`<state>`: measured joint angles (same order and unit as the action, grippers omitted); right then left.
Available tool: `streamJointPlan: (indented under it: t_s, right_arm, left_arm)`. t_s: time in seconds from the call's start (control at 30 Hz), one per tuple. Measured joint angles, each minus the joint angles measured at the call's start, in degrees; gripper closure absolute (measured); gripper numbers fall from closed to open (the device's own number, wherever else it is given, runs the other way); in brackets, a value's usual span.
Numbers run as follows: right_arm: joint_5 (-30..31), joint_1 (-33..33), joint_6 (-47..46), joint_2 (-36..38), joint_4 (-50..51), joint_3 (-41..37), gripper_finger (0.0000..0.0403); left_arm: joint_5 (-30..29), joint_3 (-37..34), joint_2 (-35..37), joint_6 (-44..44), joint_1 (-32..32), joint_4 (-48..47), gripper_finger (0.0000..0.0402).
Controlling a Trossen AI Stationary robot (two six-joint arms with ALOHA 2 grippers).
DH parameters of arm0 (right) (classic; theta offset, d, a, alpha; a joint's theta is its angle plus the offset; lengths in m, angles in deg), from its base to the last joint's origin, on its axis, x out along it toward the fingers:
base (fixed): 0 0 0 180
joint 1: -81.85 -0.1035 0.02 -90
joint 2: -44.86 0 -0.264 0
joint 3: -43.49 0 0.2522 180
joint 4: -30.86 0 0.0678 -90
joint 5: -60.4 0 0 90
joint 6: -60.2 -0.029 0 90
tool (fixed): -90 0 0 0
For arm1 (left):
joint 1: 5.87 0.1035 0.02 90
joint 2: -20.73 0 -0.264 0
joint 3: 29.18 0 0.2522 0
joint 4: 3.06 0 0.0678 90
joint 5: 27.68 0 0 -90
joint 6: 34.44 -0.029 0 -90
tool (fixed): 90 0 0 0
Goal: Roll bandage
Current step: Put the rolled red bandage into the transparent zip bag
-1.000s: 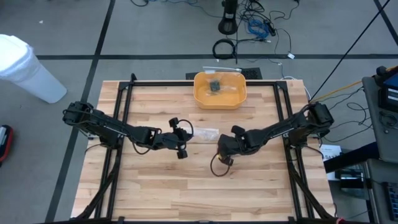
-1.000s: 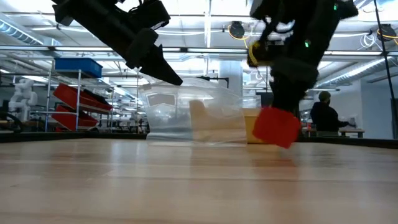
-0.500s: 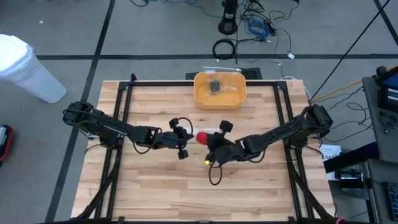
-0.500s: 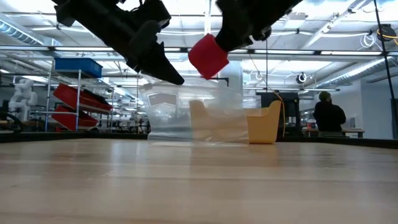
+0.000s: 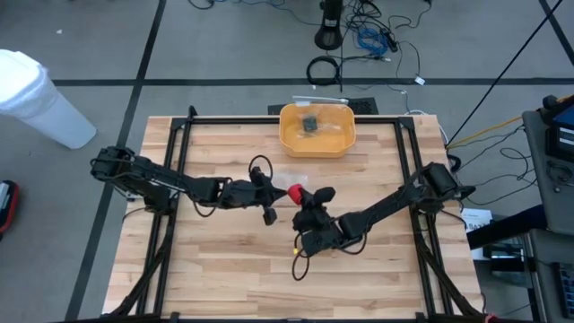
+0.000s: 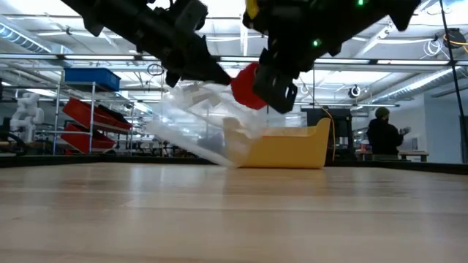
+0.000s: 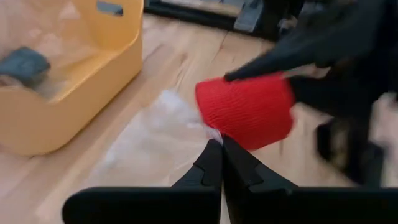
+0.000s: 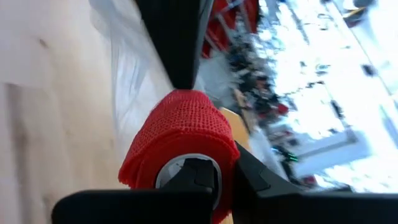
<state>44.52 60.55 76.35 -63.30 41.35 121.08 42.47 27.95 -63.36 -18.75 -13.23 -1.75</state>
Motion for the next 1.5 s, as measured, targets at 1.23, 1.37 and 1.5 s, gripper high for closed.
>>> streamJointPlan:
  t_s: [1.23,1.37,1.5]
  right_arm:
    - [-14.6,-0.5,-13.4,1.6,-3.8,0.0,0.0354]
    - [-20.9,-0.6,-17.0,2.0,-1.8,0.1,0.0326]
    - [-20.5,-1.1,-17.8,2.0,1.4,0.1,0.0283]
  left_arm:
    - [12.7,0.0,0.1,3.1,-2.3,10.3,0.0402]
    - [12.8,0.0,0.1,2.2,-2.3,8.8,0.0402]
    - [13.1,0.1,0.1,1.6,-2.3,7.0,0.0402]
